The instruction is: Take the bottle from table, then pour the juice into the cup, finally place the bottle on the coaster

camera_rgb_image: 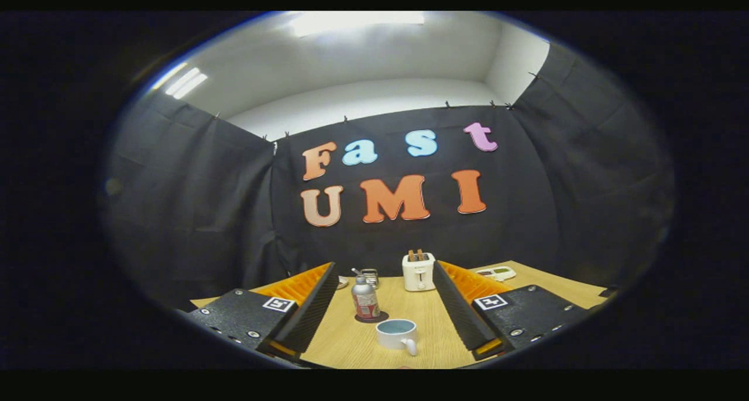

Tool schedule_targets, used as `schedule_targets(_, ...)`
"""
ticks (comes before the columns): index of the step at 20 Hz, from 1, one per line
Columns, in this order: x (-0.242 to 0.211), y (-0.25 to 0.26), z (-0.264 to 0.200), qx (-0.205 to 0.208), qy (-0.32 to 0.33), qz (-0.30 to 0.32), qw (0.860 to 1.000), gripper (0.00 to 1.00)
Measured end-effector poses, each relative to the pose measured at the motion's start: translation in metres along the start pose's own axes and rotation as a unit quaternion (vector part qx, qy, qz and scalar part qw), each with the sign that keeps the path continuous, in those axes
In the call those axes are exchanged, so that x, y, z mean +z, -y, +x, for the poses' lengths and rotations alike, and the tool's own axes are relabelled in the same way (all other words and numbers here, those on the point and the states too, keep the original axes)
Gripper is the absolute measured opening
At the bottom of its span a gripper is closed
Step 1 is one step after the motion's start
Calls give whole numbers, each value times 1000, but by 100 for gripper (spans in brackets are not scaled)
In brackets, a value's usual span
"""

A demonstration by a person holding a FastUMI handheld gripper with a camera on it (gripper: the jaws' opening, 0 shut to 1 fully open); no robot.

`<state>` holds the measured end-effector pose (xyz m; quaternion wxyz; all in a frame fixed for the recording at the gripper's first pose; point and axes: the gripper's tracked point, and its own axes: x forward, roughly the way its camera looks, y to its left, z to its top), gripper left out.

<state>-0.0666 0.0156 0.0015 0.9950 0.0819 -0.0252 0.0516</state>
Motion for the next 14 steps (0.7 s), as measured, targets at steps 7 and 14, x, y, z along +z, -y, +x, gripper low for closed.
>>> schedule_targets(7,3,34,-4,-35,4,4,999,95)
schedule_targets(14,14,40,-7,-37,18,-10,999,95)
